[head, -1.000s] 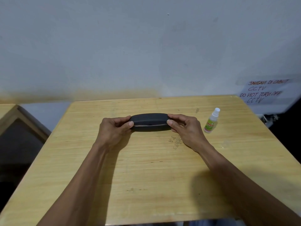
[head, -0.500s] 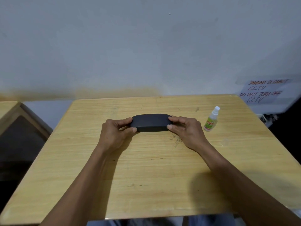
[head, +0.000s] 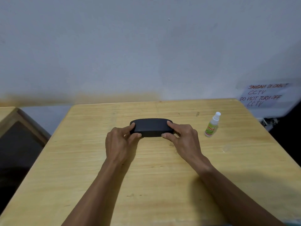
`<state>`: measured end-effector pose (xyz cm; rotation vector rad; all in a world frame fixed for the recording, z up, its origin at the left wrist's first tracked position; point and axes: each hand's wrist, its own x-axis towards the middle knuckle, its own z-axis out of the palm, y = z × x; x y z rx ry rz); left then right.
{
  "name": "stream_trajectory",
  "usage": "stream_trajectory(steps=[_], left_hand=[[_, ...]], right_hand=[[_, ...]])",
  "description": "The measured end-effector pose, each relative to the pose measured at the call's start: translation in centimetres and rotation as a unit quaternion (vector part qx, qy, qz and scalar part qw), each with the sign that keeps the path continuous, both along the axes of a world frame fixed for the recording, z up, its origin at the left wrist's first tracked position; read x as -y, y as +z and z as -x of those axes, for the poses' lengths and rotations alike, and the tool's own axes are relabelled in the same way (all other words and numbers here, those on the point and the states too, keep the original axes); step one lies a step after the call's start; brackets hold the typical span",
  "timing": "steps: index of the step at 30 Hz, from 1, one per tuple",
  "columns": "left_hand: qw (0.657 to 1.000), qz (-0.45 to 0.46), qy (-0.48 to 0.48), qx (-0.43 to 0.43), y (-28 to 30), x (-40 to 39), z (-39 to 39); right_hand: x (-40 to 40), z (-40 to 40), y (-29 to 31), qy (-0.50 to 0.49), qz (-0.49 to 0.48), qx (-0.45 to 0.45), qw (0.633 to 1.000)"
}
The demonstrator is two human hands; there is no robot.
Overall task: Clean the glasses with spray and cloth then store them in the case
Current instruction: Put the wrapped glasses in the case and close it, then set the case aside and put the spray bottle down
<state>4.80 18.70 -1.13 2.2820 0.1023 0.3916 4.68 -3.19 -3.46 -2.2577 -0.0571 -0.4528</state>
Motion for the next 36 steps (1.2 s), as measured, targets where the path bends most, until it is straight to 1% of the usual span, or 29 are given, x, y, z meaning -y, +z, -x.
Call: stream_trajectory(steps=[2, 4, 8, 10, 17, 20, 32, 36], left_hand=[[1.000, 0.010, -0.003, 0.017, 0.1, 0.0, -0.9], [1.000, 0.009, -0.009, 0.028, 0.7, -0.1, -2.6], [0.999, 0.012, -0.016, 0.029, 1.4, -0.6, -7.2], [0.999, 0.014, -0.015, 0.026, 1.2, -0.9, -9.3], [0.999, 0.041, 0.022, -0.002, 0.2, -1.3, -12.4], [0.998, 0.055, 0.038, 0.005, -0.3, -1.0, -12.6], [0.999, 0.025, 0.039, -0.013, -0.3, -0.9, -13.2], [0.999, 0.012, 0.031, -0.004, -0.4, -1.1, -13.2]], right_hand=[[0.0, -0.7, 0.6, 0.003, -0.002, 0.010, 1.000], [-0.1, -2.3, 1.6, 0.002, -0.024, 0.008, 1.000], [-0.5, -6.7, 3.0, 0.001, -0.074, -0.015, 0.997], [-0.9, -8.7, 2.9, 0.006, -0.080, -0.023, 0.997], [-2.0, -13.0, 1.3, 0.004, -0.047, -0.044, 0.998], [-2.1, -13.6, 0.5, -0.009, -0.034, -0.041, 0.999], [-2.0, -14.5, -0.1, -0.015, -0.005, -0.038, 0.999], [-2.0, -14.6, -0.1, -0.015, 0.008, -0.040, 0.999]])
